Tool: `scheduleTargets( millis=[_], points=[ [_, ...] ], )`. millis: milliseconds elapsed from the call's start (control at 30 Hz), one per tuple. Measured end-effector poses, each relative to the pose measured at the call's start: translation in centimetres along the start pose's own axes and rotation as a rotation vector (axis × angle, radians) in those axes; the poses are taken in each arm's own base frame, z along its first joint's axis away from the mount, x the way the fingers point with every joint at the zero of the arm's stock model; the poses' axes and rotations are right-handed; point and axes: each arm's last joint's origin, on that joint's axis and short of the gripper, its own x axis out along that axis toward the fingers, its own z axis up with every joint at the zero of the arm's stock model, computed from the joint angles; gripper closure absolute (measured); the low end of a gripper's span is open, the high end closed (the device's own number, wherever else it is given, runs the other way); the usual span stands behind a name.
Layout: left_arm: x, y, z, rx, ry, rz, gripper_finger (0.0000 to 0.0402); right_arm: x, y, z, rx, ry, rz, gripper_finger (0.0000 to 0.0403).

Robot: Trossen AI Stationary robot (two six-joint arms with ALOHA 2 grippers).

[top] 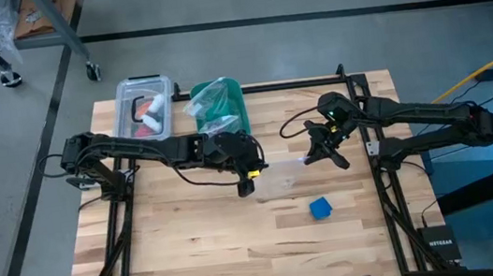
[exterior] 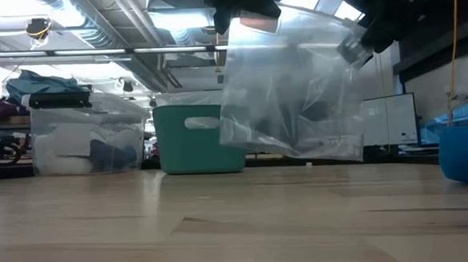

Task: Roll bandage
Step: Open the transparent zip bag

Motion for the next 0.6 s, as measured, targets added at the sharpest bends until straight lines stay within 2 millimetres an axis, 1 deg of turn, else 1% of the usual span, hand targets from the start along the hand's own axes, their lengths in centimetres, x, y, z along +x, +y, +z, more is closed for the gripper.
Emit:
scheduleTargets(
  millis=[67, 167, 400, 500, 600],
  points=[
    [0.0, 0.0, 0.1, 0.004, -0.006, -0.001, 0.0388, 0.0, 0.0, 0.0, 0.018, 0.001, -0.001, 0.0397],
    [0.0, 0.0, 0.4, 0.001, -0.045, -0.005, 0.0362, 0.0, 0.0, 0.0, 0.037, 0.004, -0.013, 0.0399],
    [-0.3, -0.4, 2.4, -0.018, -0.254, -0.045, 0.0273, 0.0, -0.2, -0.1, 0.052, 0.017, -0.078, 0.04],
    [0.3, -0.3, 2.5, -0.023, -0.288, -0.045, 0.0247, 0.0, -0.3, 0.0, 0.05, 0.02, -0.111, 0.04],
    [1.7, 0.2, 2.1, -0.027, -0.284, -0.032, 0.0236, 0.0, -0.4, 0.1, 0.042, 0.014, -0.134, 0.0401]
  ],
)
